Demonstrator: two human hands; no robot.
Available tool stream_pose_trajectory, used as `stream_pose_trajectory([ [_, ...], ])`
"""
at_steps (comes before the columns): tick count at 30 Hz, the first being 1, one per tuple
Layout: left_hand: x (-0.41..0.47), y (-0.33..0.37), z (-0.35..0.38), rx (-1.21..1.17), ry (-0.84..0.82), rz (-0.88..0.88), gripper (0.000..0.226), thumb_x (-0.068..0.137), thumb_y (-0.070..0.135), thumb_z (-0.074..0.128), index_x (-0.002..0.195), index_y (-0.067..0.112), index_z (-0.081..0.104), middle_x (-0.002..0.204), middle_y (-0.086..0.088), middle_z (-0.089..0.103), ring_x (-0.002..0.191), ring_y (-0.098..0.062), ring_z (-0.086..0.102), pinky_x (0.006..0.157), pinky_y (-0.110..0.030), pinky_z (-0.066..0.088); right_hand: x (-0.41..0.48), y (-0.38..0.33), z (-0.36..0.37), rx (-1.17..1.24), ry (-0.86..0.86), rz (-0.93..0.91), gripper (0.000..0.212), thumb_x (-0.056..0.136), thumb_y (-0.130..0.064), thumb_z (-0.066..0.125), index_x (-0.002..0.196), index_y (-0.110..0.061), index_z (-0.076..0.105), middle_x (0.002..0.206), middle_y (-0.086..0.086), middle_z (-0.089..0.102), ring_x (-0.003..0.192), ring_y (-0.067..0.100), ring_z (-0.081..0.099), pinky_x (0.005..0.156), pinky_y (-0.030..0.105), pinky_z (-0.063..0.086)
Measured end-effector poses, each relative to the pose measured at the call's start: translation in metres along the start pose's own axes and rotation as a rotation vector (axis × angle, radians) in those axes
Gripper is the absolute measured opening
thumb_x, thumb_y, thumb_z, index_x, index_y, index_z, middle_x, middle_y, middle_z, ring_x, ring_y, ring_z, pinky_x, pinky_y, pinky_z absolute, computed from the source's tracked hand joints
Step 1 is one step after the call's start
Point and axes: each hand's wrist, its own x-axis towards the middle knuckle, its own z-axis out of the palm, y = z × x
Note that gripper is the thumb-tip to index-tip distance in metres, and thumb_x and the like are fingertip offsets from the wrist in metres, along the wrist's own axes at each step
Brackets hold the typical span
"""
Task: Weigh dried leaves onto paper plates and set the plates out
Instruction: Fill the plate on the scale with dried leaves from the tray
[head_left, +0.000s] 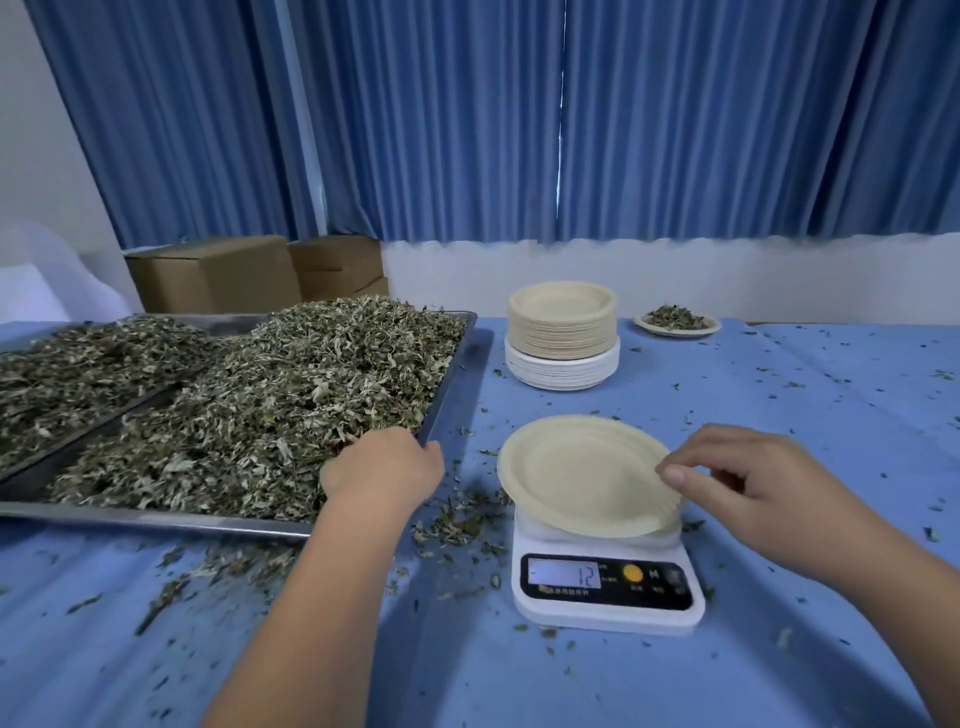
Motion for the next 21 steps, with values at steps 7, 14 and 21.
stream_pose_trajectory([
  [7, -0.025, -0.014, -0.010, 0.165, 0.113, 0.082, 0.051, 0.098, 0.055, 0.034, 0.082, 0.013, 0.059, 0.075, -0.001, 0.059, 0.070, -0.021, 0.058, 0.064, -0.029, 0.043, 0.002, 0.013, 0.004, 0.041, 0.067, 0.001, 0.021, 0.084, -0.051, 0.053, 0.067, -0.046, 0.063, 0.085, -0.026, 0.061, 0.078, 0.004, 0.057, 0.066, 0.009, 0.038],
  [14, -0.039, -0.019, -0.006, 0.323, -0.124, 0.005, 0.076, 0.091, 0.072, 0.020, 0.143, 0.018, 0.036, 0.136, -0.010, 0.049, 0.120, -0.033, 0.051, 0.098, -0.050, 0.042, 0.000, 0.016, 0.008, 0.061, 0.071, 0.052, 0.027, 0.090, -0.037, 0.059, 0.064, -0.035, 0.065, 0.077, -0.024, 0.060, 0.071, 0.007, 0.055, 0.063, 0.010, 0.038],
  [21, -0.037, -0.024, 0.008, 0.260, 0.006, 0.096, 0.061, 0.096, 0.062, 0.028, 0.127, 0.013, 0.048, 0.117, -0.010, 0.058, 0.111, -0.032, 0.053, 0.092, -0.047, 0.048, 0.000, 0.013, 0.008, 0.105, 0.120, 0.091, 0.027, 0.092, -0.033, 0.057, 0.066, -0.036, 0.068, 0.074, -0.024, 0.063, 0.069, 0.003, 0.056, 0.061, 0.007, 0.038],
])
